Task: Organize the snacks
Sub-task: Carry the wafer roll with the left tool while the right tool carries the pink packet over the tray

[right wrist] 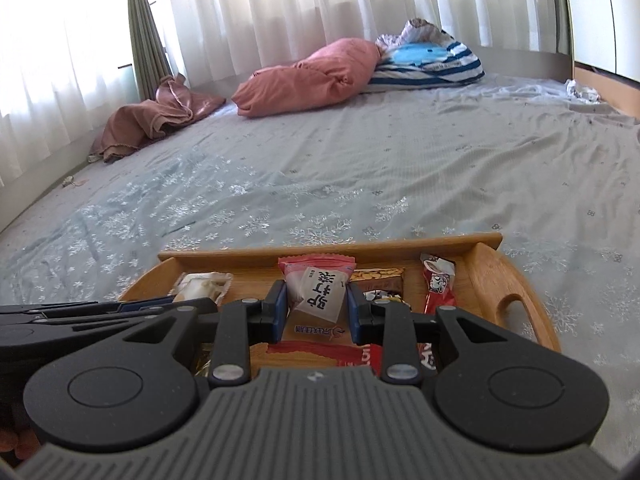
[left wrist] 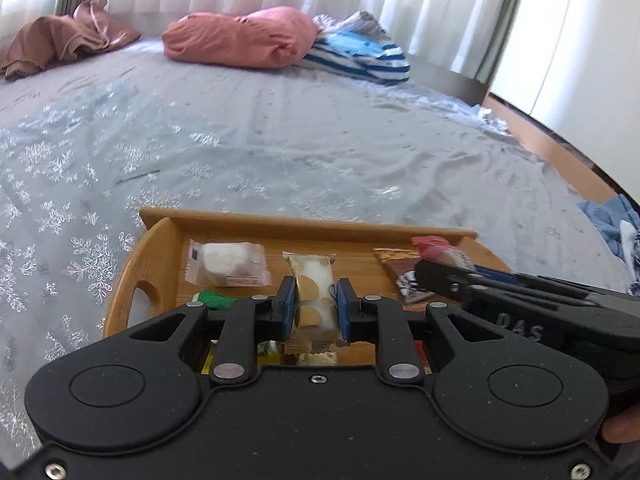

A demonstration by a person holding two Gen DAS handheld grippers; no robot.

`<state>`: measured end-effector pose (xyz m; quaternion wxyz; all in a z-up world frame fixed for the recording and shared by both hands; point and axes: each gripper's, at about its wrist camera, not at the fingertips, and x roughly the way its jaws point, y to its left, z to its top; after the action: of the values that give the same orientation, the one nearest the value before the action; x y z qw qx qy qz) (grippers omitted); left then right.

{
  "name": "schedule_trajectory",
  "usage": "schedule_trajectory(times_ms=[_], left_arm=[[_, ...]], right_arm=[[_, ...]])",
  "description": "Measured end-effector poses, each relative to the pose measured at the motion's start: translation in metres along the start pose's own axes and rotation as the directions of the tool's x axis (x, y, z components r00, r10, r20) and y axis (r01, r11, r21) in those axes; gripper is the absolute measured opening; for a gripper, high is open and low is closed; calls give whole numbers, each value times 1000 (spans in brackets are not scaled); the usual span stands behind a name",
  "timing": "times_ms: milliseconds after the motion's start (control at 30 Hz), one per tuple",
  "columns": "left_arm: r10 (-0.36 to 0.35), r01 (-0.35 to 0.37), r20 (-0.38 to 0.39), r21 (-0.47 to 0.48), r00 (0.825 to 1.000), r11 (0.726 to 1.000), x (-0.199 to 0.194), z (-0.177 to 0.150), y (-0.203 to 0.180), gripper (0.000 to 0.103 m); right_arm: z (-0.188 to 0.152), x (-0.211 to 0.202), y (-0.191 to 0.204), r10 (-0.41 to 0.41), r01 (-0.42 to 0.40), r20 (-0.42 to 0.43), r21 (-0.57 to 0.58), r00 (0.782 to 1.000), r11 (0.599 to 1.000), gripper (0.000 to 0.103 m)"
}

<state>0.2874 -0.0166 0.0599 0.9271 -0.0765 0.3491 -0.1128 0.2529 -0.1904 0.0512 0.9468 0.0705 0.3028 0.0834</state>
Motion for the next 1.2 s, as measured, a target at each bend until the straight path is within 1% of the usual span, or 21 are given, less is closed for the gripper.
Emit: schedule_trajectory(times_ms=[167,300,467,633,900,1200], left_arm=[[9,-10,-31,-33,999,999,22,5,11,20],[29,-29,-39,0,999,1000,35,9,9,20],[37,-36,-48,9,998,999,43,10,8,20],[41,-40,-60,20,997,999,49,8,5,20],[54,-51,-75,36,996,998,57,4,3,20],[65,-62,-75,35,995,997,61,5,3,20]], right_arm=[[6,23,-7,7,-5,-53,24,999,1000,35],[8,37,-5,-3,3,-85,6,996,1000,35],[11,48,-7,10,-6,-113,32,994,999,35],[9,55,-10,9,-2,-129,50,992,999,35],[10,59,-9,9,-3,-133,44,991,999,35],[11,66,-7,11,-3,-140,56,990,998,35]])
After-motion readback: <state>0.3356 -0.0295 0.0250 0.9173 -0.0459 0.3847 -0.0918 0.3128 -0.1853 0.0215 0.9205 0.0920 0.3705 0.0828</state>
